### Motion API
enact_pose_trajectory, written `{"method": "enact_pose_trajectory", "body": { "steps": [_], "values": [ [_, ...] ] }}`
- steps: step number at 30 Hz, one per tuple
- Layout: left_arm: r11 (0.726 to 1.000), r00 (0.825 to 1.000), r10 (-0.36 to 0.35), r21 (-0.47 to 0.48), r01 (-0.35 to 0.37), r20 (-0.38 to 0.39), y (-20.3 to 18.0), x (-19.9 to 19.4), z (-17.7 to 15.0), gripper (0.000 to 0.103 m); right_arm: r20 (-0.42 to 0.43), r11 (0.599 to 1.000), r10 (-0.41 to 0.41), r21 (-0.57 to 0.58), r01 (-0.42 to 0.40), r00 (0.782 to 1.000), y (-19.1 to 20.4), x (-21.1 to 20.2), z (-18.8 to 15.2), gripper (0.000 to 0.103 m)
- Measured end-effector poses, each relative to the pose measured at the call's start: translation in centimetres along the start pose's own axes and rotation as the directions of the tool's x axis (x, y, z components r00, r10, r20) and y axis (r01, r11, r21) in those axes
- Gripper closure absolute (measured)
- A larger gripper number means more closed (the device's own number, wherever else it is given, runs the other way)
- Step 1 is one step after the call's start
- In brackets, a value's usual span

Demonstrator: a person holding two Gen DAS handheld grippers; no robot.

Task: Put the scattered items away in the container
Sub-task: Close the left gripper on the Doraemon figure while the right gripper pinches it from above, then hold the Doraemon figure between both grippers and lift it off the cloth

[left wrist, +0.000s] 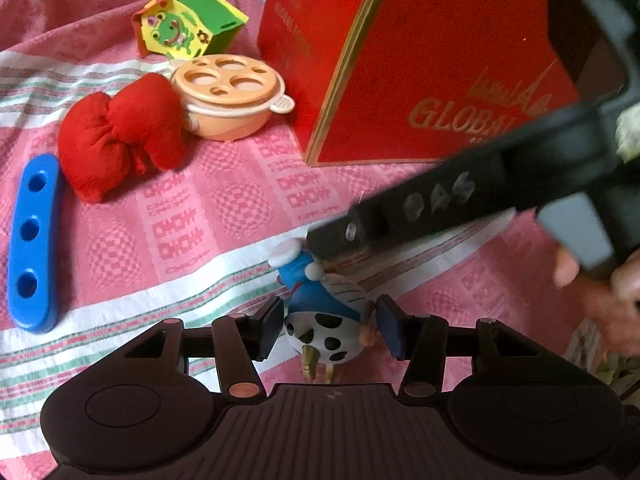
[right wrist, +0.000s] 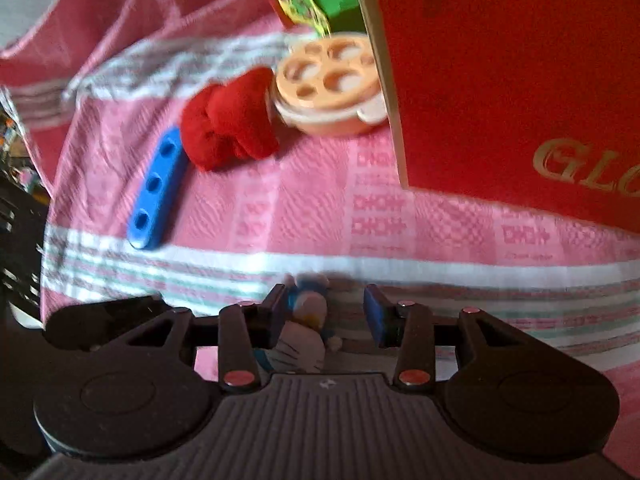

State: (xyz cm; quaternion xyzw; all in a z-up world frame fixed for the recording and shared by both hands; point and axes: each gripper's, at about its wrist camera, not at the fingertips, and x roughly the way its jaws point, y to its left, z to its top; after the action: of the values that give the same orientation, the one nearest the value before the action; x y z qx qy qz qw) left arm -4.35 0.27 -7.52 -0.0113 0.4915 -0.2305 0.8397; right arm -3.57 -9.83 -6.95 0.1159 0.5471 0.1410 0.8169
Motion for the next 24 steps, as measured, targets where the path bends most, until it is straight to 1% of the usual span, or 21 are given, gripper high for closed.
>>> {"method": "enact_pose_trajectory", "body": {
  "steps": [2, 5, 7, 8, 10, 11, 12, 13, 14, 16, 17, 18, 19, 21, 22, 23, 24],
  "values": [
    [1.0, 1.0, 0.0, -0.019, 0.0, -0.006, 0.2, 0.2, -0.2, 0.038, 0.0, 1.0, 0.004, -0.014, -0.004, 1.0, 0.2, -0.2, 0.1, 0.052],
    [1.0, 1.0, 0.007, -0.019, -0.007, -0.008, 0.1, 0.3, -0.3, 0.037, -0.029, 0.999, 0.027, -0.038, -0.028, 0.999, 0.7, 0.1, 0.0, 0.05],
    [1.0, 1.0, 0.009, -0.007, -0.009, -0.009, 0.0, 0.4, -0.3, 0.037, -0.052, 0.997, 0.017, -0.068, -0.021, 0.999, 1.4, 0.8, -0.3, 0.049],
    [1.0, 1.0, 0.009, -0.004, -0.009, -0.011, -0.1, 0.4, -0.3, 0.037, -0.062, 0.997, 0.006, -0.073, -0.011, 0.998, 1.6, 1.2, -0.4, 0.049],
    [1.0, 1.0, 0.0, -0.003, 0.0, -0.017, -0.1, 0.3, -0.5, 0.037, -0.079, 0.999, 0.014, -0.05, -0.018, 0.997, 1.3, 1.9, -0.6, 0.049],
    [1.0, 1.0, 0.003, 0.0, -0.003, -0.019, -0.1, 0.3, -0.6, 0.036, -0.088, 0.999, 0.024, -0.026, -0.027, 0.996, 0.9, 2.1, -0.6, 0.051],
    [1.0, 1.0, 0.007, 0.001, -0.007, -0.02, -0.1, 0.3, -0.6, 0.038, -0.089, 0.999, 0.04, 0.002, -0.04, 0.995, 0.5, 2.2, -0.6, 0.054],
    [1.0, 1.0, 0.017, -0.002, -0.017, -0.025, -0.1, 0.3, -0.6, 0.042, -0.086, 0.999, 0.051, 0.024, -0.049, 0.995, 0.2, 2.1, -0.6, 0.058],
    [1.0, 0.999, 0.022, -0.007, -0.022, -0.029, 0.0, 0.3, -0.7, 0.038, -0.084, 0.998, 0.056, 0.039, -0.053, 0.995, -0.1, 2.0, -0.5, 0.058],
    [0.999, 0.999, 0.033, -0.025, -0.034, -0.041, 0.1, 0.4, -0.7, 0.034, -0.079, 0.997, 0.062, 0.059, -0.057, 0.995, -0.6, 1.7, -0.6, 0.058],
    [0.999, 0.999, 0.034, -0.023, -0.035, -0.042, -0.1, 0.3, -0.7, 0.029, -0.075, 0.996, 0.06, 0.064, -0.055, 0.995, -0.8, 1.5, -0.6, 0.06],
    [0.999, 0.999, 0.031, -0.016, -0.031, -0.039, -0.4, 0.2, -0.7, 0.028, -0.075, 0.996, 0.058, 0.066, -0.053, 0.996, -0.9, 1.4, -0.6, 0.061],
    [0.999, 0.999, 0.03, -0.01, -0.03, -0.036, -0.8, 0.2, -0.6, 0.03, -0.075, 0.997, 0.054, 0.066, -0.049, 0.996, -0.9, 1.4, -0.7, 0.061],
    [0.999, 0.999, 0.034, 0.007, -0.034, -0.028, -1.5, 0.3, -0.4, 0.031, -0.073, 0.997, 0.047, 0.063, -0.043, 0.996, -0.8, 1.4, -0.7, 0.062],
    [0.999, 0.998, 0.047, 0.012, -0.047, -0.03, -1.8, 0.6, -0.2, 0.034, -0.071, 0.998, 0.042, 0.058, -0.038, 0.997, -0.8, 1.3, -0.8, 0.062],
    [0.998, 0.998, 0.054, 0.013, -0.053, -0.039, -1.9, 0.9, -0.1, 0.048, -0.07, 0.998, 0.035, 0.05, -0.031, 0.997, -0.7, 1.2, -0.8, 0.062],
    [0.999, 0.998, 0.049, 0.01, -0.048, -0.051, -1.9, 1.2, 0.0, 0.048, -0.068, 0.999, 0.029, 0.044, -0.026, 0.997, -0.7, 1.1, -0.8, 0.062]
  ]
}}
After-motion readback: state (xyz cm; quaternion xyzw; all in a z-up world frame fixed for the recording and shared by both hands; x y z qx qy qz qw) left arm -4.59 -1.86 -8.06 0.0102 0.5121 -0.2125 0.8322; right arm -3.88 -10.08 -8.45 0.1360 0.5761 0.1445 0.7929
